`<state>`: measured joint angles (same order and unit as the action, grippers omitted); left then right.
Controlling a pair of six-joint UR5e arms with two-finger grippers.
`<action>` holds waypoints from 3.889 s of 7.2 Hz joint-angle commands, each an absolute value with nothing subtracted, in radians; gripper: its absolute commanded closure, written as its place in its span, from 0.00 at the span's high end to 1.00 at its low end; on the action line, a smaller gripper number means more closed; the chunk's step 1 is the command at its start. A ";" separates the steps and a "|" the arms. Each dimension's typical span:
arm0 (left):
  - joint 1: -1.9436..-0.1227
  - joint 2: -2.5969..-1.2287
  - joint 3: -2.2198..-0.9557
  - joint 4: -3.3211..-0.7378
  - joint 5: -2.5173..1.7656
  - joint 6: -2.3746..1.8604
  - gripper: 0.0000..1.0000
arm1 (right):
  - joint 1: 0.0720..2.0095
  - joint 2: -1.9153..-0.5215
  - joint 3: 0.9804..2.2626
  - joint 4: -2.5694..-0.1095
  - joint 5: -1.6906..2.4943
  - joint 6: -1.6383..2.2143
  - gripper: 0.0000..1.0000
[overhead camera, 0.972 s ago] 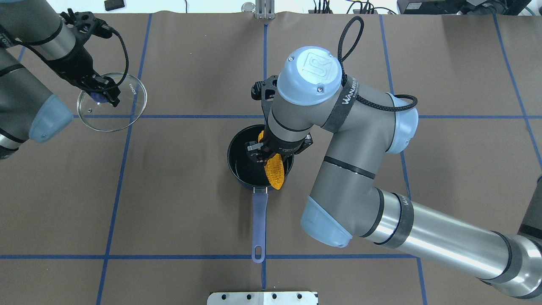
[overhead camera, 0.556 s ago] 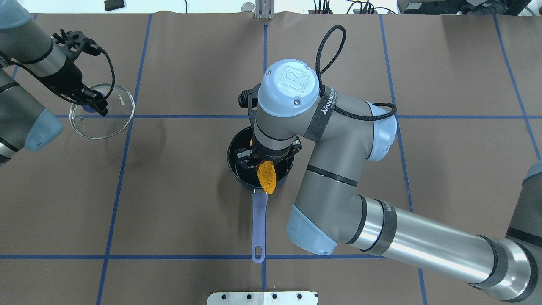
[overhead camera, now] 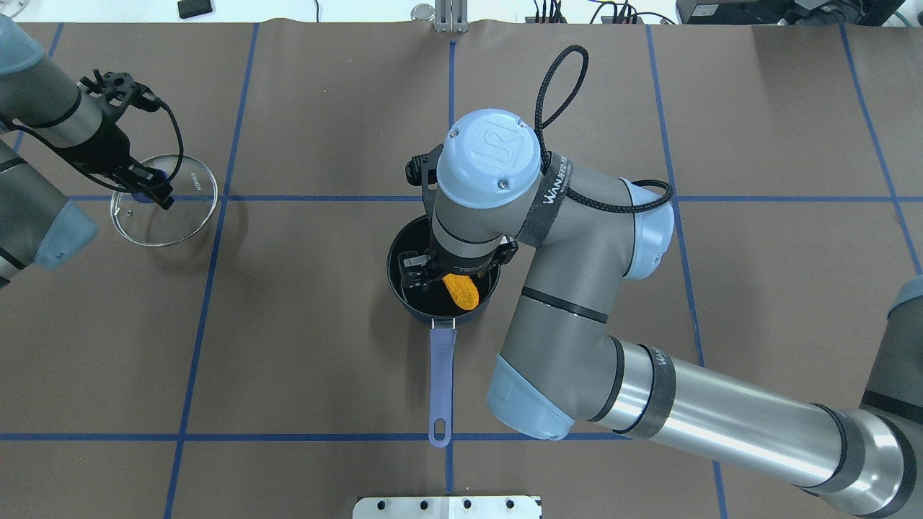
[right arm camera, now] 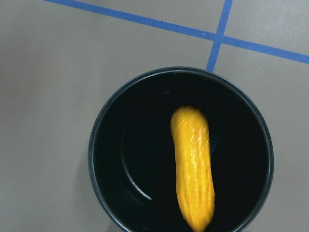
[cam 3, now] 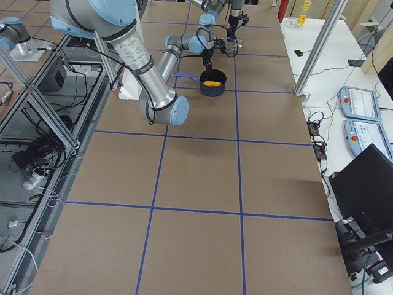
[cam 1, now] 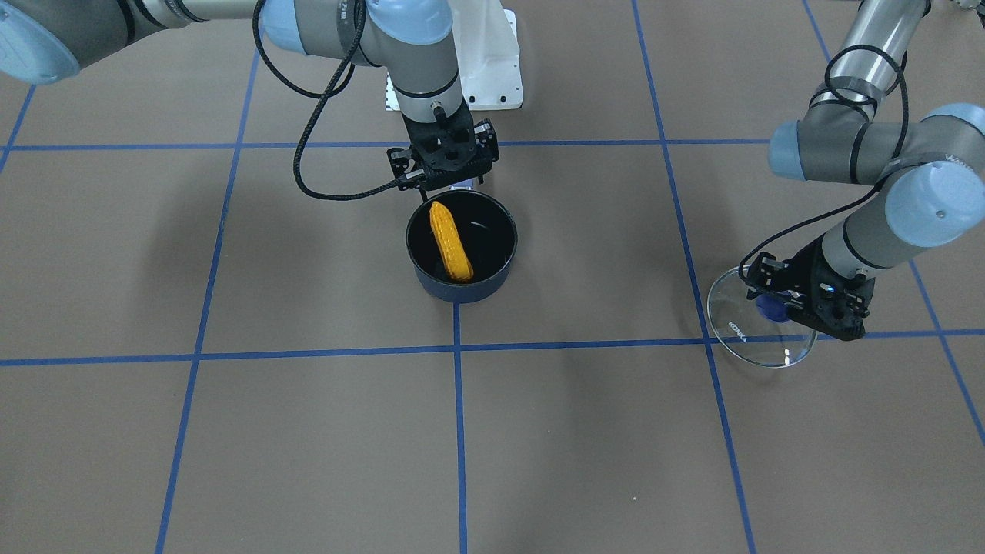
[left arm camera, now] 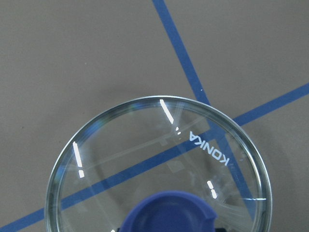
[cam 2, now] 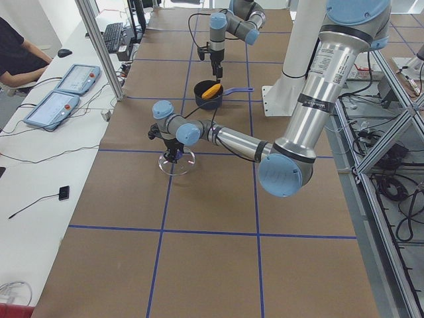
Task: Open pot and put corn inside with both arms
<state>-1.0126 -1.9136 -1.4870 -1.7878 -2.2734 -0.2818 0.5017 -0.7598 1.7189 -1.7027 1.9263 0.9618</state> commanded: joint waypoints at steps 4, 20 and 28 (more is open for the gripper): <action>-1.005 -1.908 -1.427 -1.870 -2.289 -0.285 0.56 | 0.502 -0.776 1.720 -1.703 1.922 0.962 1.00; -1.082 -1.825 -1.522 -1.888 -2.356 -0.275 0.98 | 0.666 -0.880 1.721 -1.654 1.960 0.848 1.00; -1.511 -1.711 -1.497 -1.666 -2.378 0.182 0.99 | 1.145 -1.132 1.595 -1.628 2.043 0.535 1.00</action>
<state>-1.4635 -1.7399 -1.5023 -1.6691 -2.3740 0.1355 1.0606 -1.0881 1.6210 -1.6264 2.0115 0.5677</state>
